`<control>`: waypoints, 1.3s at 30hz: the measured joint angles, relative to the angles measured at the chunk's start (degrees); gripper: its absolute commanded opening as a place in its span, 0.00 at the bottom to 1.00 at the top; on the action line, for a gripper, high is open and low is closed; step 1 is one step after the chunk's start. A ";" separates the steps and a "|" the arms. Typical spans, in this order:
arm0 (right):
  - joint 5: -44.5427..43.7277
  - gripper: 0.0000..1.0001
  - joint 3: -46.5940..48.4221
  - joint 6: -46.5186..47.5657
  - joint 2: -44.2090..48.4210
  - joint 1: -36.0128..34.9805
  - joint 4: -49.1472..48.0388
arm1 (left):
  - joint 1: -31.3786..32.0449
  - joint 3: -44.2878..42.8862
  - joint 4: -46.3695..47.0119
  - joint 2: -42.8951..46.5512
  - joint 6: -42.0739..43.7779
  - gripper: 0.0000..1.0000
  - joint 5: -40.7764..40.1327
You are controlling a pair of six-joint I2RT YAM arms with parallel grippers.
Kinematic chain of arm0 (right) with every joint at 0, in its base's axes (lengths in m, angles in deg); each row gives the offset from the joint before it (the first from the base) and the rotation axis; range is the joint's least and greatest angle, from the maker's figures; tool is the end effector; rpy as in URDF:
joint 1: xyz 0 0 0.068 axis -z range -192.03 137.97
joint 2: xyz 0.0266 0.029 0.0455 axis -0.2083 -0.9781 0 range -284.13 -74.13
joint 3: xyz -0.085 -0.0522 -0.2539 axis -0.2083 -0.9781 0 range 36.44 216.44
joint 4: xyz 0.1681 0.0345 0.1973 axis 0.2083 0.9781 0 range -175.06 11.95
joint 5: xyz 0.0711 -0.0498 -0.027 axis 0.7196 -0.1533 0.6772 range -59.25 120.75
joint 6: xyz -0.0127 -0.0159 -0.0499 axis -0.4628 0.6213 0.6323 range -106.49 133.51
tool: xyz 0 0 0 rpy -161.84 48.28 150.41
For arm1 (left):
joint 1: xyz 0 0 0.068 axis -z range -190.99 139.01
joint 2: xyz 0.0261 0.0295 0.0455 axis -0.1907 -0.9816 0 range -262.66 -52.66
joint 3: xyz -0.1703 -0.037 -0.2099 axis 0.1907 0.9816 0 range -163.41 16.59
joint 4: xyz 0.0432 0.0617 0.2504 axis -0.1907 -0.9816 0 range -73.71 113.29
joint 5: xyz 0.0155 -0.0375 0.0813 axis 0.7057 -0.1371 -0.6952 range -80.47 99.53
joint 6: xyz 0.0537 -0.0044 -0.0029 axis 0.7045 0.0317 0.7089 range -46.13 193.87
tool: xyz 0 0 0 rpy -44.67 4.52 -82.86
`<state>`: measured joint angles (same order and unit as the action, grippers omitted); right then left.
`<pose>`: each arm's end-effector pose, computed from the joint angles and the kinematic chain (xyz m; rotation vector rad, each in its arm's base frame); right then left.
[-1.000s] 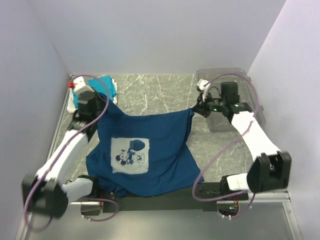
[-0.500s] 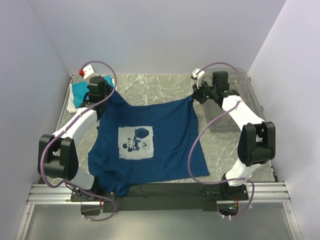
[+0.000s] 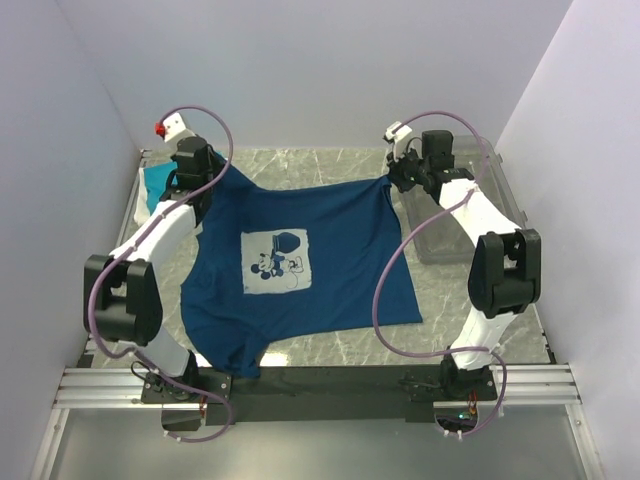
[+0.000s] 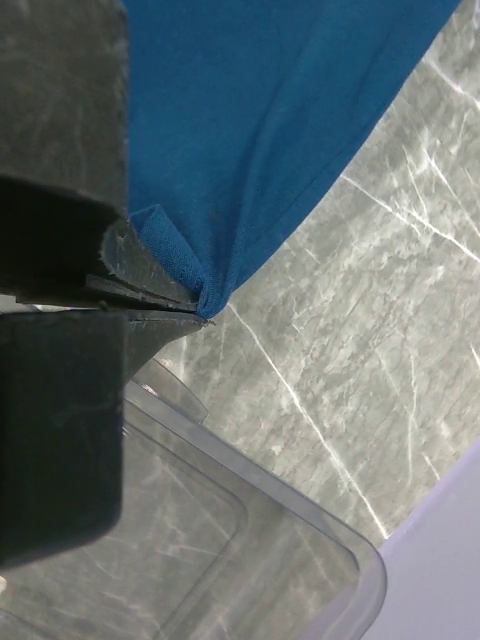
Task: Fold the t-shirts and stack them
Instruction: Flatten the tshirt out
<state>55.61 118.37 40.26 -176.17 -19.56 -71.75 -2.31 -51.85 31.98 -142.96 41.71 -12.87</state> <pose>0.4090 0.0692 0.2852 -0.8531 1.9247 0.2667 0.3730 -0.0431 0.3176 -0.6301 1.6710 -0.1609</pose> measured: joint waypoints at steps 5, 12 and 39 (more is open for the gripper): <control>-0.87 0.03 0.63 -1.27 -0.55 0.00 -0.02 | -0.13 -2.80 -0.92 -4.17 0.04 0.00 0.09; -2.51 0.14 3.21 -2.93 -2.43 -0.20 -0.24 | -0.13 -7.13 -3.21 -6.64 0.13 0.11 1.01; 13.27 0.64 -13.42 25.86 19.08 -2.40 36.61 | -11.45 10.78 -35.04 34.56 -10.14 0.78 15.28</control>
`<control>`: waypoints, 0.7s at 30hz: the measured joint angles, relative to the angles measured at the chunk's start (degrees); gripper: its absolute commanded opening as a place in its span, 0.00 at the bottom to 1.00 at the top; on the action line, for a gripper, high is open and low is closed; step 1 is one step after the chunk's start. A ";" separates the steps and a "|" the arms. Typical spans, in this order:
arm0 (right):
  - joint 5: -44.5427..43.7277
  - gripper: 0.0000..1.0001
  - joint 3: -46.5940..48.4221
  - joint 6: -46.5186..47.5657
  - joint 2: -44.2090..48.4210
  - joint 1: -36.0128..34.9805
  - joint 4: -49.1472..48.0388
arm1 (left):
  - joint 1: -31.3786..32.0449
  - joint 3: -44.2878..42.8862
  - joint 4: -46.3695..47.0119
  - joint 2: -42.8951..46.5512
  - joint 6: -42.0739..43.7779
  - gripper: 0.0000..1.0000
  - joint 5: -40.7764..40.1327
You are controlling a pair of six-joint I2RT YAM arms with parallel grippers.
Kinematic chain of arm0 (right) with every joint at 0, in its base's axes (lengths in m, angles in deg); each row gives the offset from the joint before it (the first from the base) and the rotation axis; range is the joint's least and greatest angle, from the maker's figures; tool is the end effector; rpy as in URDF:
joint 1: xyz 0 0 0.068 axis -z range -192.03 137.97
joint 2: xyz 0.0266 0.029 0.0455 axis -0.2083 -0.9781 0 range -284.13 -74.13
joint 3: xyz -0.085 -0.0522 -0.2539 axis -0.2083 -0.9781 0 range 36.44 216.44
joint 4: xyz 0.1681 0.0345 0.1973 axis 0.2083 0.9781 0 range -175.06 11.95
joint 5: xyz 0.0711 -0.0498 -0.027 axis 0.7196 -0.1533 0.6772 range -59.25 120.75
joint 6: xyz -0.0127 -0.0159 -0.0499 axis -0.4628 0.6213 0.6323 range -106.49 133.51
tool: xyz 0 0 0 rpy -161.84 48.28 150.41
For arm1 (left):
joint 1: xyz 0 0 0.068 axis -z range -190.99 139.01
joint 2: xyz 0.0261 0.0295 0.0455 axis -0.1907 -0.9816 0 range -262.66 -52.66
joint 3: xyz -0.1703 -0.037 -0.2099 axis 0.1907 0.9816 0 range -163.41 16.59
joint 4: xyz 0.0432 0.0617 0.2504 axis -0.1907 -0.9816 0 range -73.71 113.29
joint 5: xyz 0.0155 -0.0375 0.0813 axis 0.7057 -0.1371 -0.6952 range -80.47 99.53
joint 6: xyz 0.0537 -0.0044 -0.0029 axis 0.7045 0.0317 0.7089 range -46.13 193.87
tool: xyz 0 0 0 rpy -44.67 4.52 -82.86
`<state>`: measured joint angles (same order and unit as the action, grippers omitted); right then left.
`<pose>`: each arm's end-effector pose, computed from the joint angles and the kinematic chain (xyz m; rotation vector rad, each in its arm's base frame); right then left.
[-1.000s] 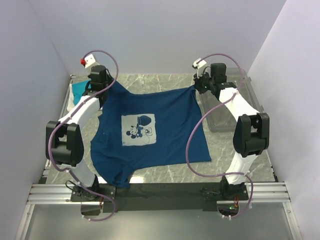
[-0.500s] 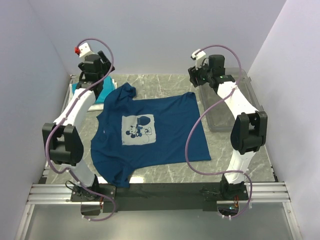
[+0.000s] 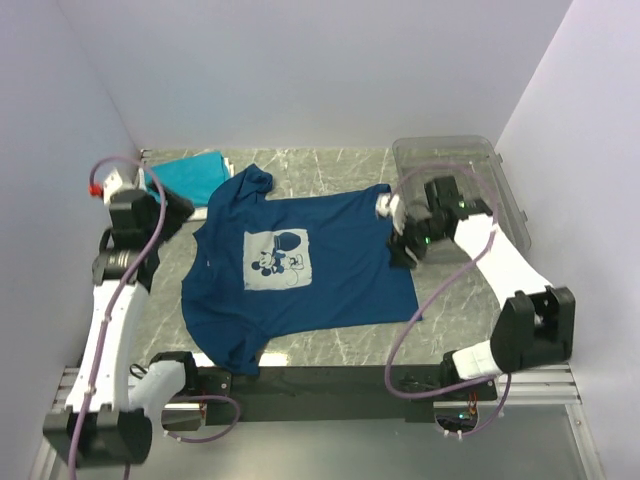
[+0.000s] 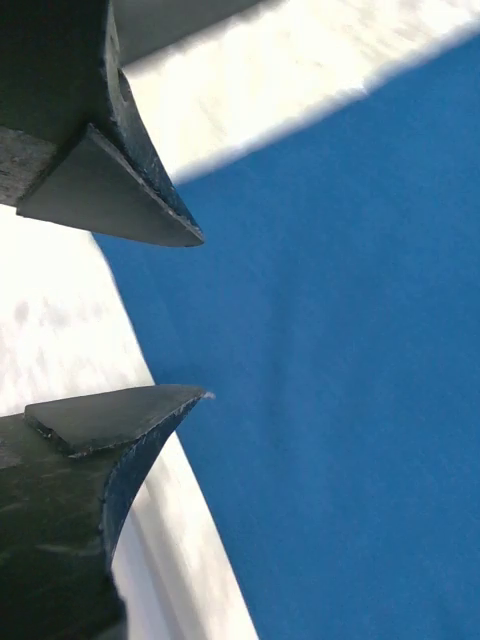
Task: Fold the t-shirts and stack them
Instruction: Flatten the tshirt out
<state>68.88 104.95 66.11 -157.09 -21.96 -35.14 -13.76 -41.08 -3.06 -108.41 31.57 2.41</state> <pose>0.2760 0.0706 0.2805 -1.4261 1.9803 0.5820 0.2133 0.0148 0.3547 -0.8431 1.8223 -0.3196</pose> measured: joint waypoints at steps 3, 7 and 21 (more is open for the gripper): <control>-1.22 0.64 -7.48 1.38 4.33 0.00 2.71 | 0.02 3.08 -7.06 4.35 -5.35 0.75 2.54; -2.75 0.64 -12.76 1.49 6.88 0.00 4.00 | 0.00 5.53 -17.38 3.98 -13.07 0.73 5.07; -8.39 0.63 -17.88 1.46 6.60 -4.37 4.46 | 0.74 16.20 -32.22 -0.83 -26.49 0.72 7.28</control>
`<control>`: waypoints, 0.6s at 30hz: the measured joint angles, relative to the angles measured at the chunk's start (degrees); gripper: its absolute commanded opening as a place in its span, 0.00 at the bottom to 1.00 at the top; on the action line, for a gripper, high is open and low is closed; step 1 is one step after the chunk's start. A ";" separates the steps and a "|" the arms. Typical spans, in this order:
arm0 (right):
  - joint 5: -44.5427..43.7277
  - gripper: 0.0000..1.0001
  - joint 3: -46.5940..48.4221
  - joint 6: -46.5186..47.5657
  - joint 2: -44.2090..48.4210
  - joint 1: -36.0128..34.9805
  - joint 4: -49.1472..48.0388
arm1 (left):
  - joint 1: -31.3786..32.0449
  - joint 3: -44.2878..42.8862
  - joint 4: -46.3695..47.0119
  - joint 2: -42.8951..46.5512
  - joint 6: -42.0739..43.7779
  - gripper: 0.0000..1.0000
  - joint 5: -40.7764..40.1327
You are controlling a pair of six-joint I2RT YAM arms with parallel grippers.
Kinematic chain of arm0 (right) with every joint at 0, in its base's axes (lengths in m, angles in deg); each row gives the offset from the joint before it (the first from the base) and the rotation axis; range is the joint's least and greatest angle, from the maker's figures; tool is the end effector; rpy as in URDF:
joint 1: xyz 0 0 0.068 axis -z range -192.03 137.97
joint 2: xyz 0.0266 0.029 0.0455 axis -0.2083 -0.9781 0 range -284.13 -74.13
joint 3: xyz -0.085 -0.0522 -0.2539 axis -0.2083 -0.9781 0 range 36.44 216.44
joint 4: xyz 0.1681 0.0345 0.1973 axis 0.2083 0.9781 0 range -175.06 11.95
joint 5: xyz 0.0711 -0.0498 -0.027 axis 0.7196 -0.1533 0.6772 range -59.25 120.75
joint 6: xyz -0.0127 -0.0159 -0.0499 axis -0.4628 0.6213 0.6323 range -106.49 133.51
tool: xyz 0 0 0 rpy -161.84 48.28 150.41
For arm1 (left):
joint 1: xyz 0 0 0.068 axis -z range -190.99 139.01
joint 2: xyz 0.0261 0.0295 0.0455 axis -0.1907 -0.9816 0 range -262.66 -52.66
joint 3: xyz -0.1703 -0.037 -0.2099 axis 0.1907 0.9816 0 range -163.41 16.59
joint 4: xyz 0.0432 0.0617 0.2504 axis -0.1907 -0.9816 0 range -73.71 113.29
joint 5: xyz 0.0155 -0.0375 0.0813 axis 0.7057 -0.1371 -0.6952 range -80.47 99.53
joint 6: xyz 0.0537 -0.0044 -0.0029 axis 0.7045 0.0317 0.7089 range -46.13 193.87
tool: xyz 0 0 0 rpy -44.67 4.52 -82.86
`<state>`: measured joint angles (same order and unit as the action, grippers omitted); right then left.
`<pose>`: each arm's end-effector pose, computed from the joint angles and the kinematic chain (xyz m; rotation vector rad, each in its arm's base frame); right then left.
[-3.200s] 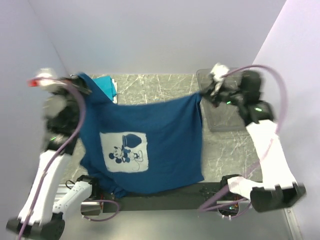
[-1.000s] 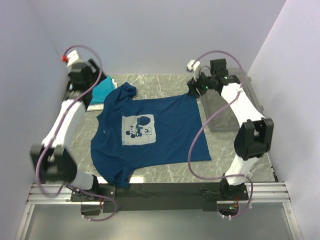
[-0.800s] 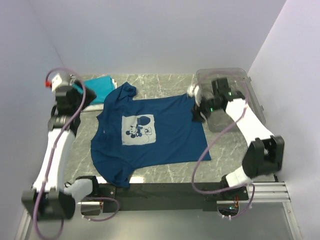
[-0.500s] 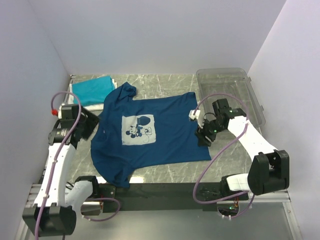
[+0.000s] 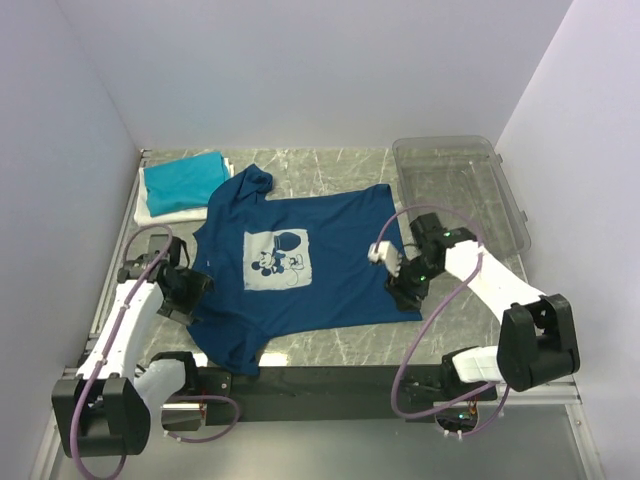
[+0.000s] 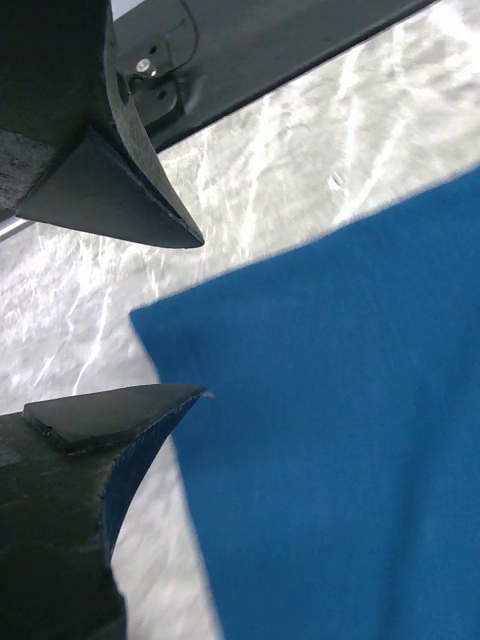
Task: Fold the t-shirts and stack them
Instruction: Flatten the tshirt out
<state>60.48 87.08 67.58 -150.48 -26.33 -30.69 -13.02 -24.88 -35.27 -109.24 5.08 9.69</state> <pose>0.2114 0.0721 0.2145 -1.5933 2.2334 0.6037 0.1574 0.0056 0.2227 -1.6775 2.3608 -0.2321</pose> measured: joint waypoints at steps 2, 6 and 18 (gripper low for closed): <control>-1.92 0.63 -2.29 -0.20 0.00 -2.49 -0.94 | 0.31 1.07 -0.24 -0.85 -1.22 0.72 -0.02; -4.15 0.63 -4.15 -0.74 -0.11 -4.11 -1.38 | 0.66 1.27 -0.59 -3.82 -3.34 0.71 -0.57; -6.58 0.63 -4.15 -2.08 -1.16 -4.09 -4.63 | 1.73 1.25 -4.22 -10.21 -6.93 0.71 -5.29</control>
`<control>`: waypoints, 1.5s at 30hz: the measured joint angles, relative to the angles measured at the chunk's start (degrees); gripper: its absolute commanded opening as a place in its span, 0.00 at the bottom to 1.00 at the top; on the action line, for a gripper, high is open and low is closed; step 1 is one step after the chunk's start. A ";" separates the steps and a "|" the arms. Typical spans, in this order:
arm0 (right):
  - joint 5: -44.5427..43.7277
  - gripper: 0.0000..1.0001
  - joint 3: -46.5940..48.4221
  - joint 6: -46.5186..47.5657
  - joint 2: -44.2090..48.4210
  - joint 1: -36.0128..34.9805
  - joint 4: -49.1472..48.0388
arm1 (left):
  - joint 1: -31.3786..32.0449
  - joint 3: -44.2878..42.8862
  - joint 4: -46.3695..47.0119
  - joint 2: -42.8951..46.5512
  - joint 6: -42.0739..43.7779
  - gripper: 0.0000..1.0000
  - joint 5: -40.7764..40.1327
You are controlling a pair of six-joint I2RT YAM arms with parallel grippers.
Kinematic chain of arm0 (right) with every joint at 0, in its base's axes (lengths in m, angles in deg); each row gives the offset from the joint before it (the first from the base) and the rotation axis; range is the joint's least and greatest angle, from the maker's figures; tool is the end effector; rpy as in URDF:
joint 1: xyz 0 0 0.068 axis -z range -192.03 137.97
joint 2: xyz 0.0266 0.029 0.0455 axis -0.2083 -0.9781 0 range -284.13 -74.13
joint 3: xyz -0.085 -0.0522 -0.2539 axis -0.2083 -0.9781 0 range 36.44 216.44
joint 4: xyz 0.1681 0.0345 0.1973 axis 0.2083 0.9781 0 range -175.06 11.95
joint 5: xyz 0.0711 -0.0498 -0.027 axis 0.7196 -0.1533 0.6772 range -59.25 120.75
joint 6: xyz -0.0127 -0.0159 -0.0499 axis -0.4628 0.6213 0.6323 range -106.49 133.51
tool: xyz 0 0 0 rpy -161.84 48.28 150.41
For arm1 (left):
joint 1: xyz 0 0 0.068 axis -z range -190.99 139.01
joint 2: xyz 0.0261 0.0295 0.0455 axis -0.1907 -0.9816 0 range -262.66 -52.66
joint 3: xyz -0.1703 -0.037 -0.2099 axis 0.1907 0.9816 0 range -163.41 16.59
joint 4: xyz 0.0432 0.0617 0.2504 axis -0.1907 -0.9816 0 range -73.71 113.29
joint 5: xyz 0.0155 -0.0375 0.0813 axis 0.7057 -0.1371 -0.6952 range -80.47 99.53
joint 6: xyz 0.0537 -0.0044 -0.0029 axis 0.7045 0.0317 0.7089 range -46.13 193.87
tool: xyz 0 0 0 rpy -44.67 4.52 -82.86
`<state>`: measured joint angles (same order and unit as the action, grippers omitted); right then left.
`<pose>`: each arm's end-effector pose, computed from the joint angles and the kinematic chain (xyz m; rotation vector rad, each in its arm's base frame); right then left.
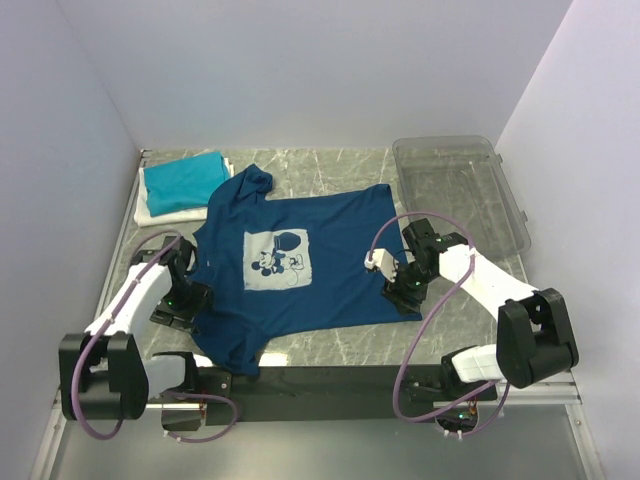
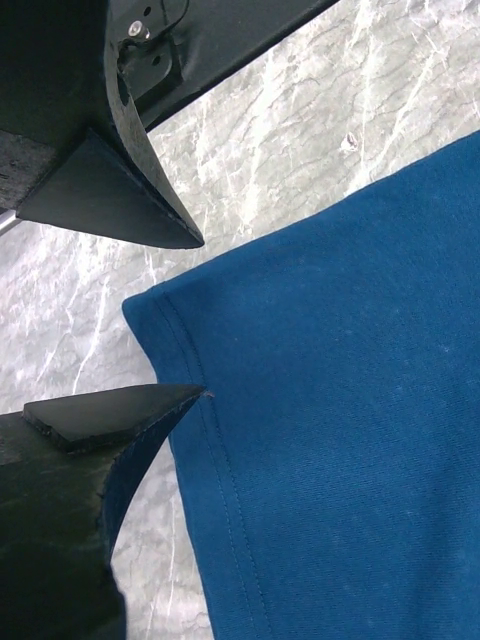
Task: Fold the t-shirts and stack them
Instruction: Flatten the tshirt out
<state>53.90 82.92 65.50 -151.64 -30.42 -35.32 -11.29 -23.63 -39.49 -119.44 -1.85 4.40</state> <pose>0.2053 0.0830 0.1910 -1.6703 2.2874 0.4893 0.1631 0.0041 0.1908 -1.8948 2.4233 0.0981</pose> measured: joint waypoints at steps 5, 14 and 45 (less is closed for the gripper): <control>0.20 0.63 0.00 0.39 -0.33 0.00 0.00 | 1.29 0.22 0.02 -2.34 0.02 0.70 -0.66; 0.33 0.61 -0.02 0.37 -1.44 0.00 -0.04 | 1.51 0.83 0.57 -3.34 0.04 0.68 -1.77; 2.14 0.61 -3.43 7.13 -0.94 -0.02 0.39 | 2.03 4.37 12.35 11.98 9.09 0.00 3.34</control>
<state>56.05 79.49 72.63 -152.58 -30.44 -34.93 -9.26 -19.26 -27.14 -107.47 7.24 7.74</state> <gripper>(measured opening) 0.606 0.013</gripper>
